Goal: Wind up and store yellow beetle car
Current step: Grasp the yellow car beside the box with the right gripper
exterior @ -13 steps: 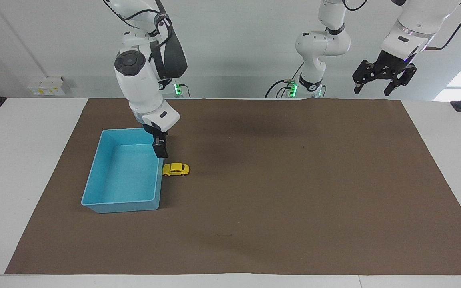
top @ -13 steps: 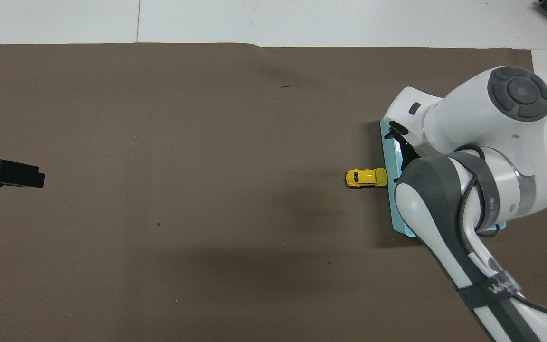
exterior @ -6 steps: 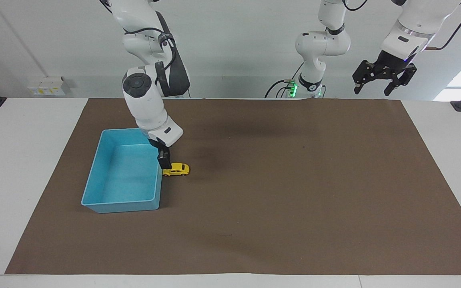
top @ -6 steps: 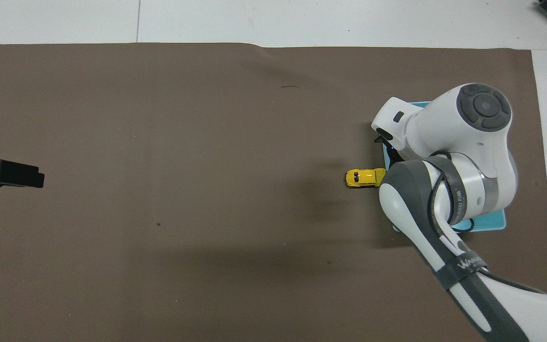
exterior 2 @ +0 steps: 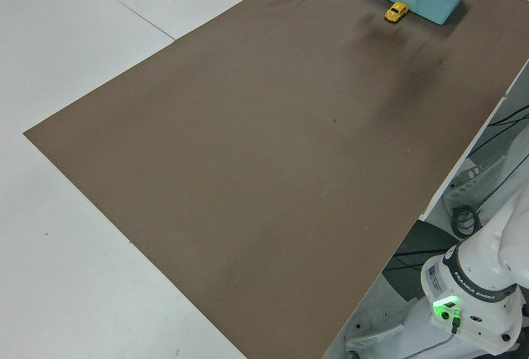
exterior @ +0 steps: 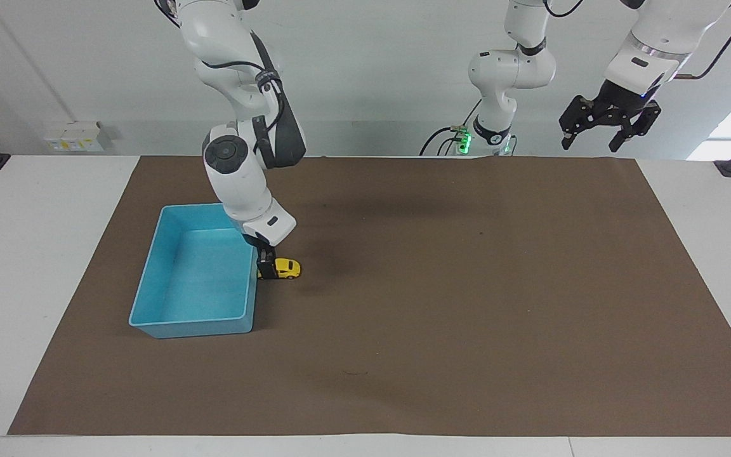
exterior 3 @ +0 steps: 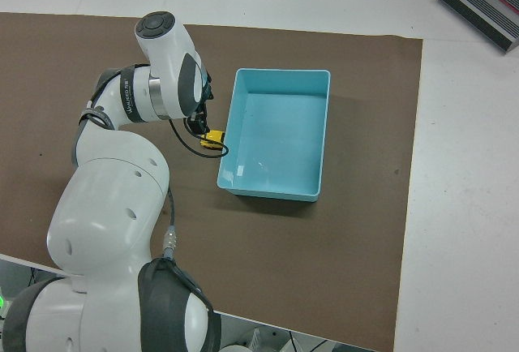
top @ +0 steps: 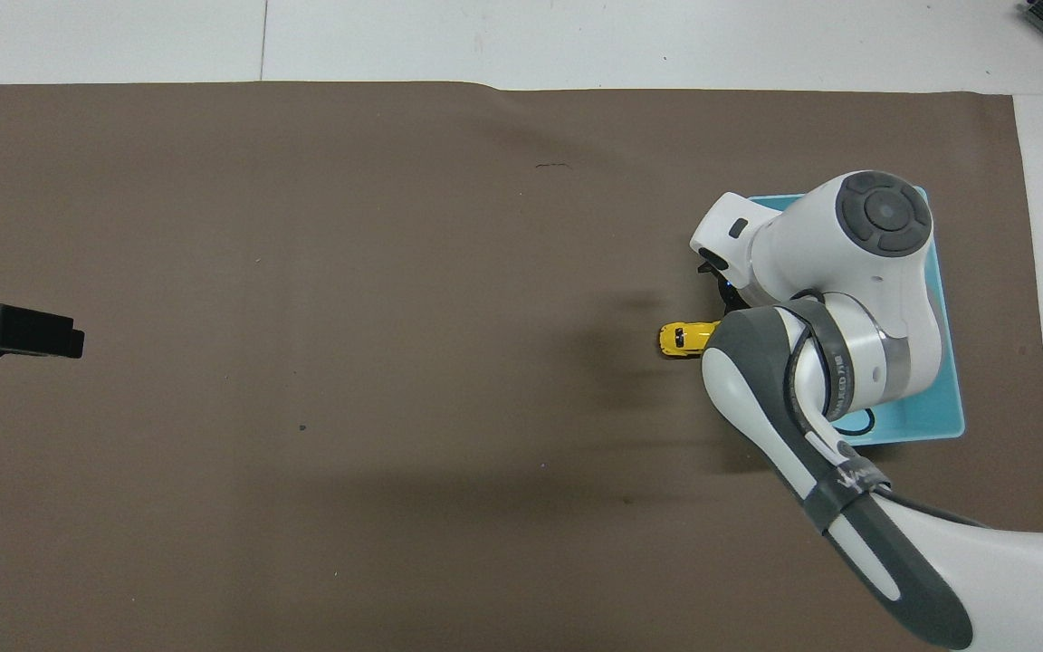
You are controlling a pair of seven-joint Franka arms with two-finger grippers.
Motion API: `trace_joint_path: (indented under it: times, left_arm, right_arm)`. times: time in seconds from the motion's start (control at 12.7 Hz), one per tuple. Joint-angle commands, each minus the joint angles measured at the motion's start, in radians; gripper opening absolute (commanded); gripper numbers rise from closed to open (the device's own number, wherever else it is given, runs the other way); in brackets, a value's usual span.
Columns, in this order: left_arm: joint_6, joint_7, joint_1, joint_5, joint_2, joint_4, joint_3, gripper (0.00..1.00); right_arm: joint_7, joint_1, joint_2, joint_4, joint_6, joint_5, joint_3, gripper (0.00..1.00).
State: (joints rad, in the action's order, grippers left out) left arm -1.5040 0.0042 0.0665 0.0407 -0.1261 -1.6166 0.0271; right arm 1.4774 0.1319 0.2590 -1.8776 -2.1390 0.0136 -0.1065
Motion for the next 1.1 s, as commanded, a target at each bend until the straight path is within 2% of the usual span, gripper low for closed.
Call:
trace_joint_path:
  times: [0.0, 1.02]
  left_arm:
    - [0.021, 0.01, -0.019, 0.007, 0.003, 0.015, 0.01, 1.0]
    - [0.021, 0.01, -0.019, 0.007, 0.003, 0.015, 0.01, 1.0]
  right_arm:
    - [-0.008, -0.001, 0.014, -0.028, -0.044, 0.008, -0.004, 1.0]
    - [-0.031, 0.018, 0.017, -0.146, -0.163, -0.003, -0.001, 1.0]
